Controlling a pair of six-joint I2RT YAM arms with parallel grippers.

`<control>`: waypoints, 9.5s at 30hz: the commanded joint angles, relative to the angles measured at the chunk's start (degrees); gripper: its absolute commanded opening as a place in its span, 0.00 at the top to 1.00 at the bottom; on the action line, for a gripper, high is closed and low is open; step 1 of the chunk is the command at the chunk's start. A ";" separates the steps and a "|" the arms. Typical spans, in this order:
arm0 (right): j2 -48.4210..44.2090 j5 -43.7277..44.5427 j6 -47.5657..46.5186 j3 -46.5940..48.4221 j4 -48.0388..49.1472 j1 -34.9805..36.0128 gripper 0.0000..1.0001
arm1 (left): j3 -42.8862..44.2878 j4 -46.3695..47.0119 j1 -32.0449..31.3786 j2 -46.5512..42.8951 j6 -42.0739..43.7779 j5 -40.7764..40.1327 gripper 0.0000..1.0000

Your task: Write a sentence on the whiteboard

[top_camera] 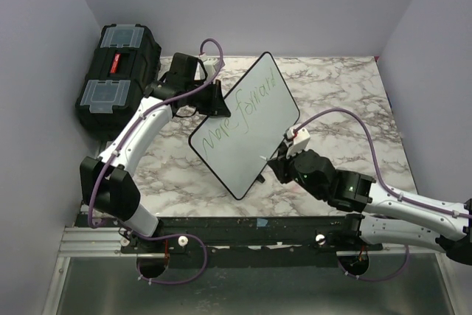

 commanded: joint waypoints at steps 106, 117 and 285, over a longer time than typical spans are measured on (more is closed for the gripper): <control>21.59 -14.18 -4.87 4.87 23.12 0.33 0.99 | -6.34 -0.03 3.24 0.75 6.88 -7.33 1.00; 22.43 -13.38 -4.56 5.10 23.08 0.32 0.99 | -6.57 0.04 3.22 0.16 6.87 -7.07 1.00; 30.69 -10.85 5.48 7.38 9.51 0.31 0.99 | -6.17 -0.35 3.21 -1.26 7.93 -6.45 1.00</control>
